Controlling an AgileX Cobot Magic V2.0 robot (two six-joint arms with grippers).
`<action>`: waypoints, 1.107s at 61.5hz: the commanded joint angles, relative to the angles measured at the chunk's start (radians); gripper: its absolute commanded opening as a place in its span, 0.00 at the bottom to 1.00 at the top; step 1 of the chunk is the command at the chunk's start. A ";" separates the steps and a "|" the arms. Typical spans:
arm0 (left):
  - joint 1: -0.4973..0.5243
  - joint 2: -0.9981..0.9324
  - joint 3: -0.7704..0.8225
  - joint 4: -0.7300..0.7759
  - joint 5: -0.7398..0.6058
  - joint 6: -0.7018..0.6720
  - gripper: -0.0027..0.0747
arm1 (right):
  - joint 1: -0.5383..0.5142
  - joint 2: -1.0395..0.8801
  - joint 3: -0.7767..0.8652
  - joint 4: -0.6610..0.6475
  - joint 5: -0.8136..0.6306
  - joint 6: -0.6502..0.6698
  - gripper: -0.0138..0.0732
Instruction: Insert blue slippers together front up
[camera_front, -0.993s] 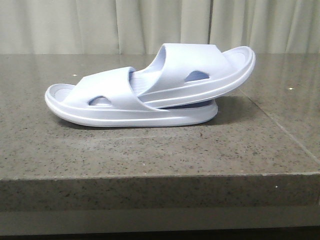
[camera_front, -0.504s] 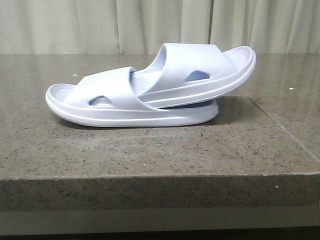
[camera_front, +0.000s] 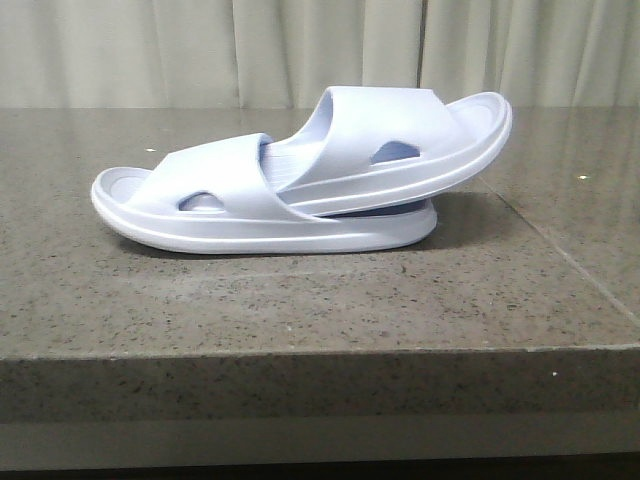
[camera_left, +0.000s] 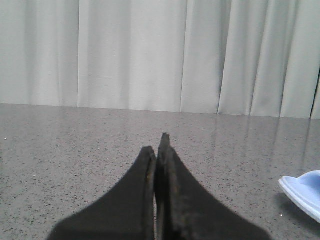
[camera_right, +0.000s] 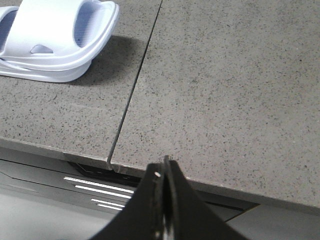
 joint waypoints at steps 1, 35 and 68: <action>0.001 -0.018 0.005 -0.003 -0.085 0.003 0.01 | 0.003 0.009 -0.020 0.002 -0.060 -0.005 0.02; 0.001 -0.018 0.005 -0.003 -0.085 0.003 0.01 | 0.003 0.009 -0.020 0.002 -0.060 -0.005 0.02; 0.001 -0.018 0.005 -0.003 -0.085 0.003 0.01 | 0.073 -0.218 0.379 -0.050 -0.691 -0.008 0.02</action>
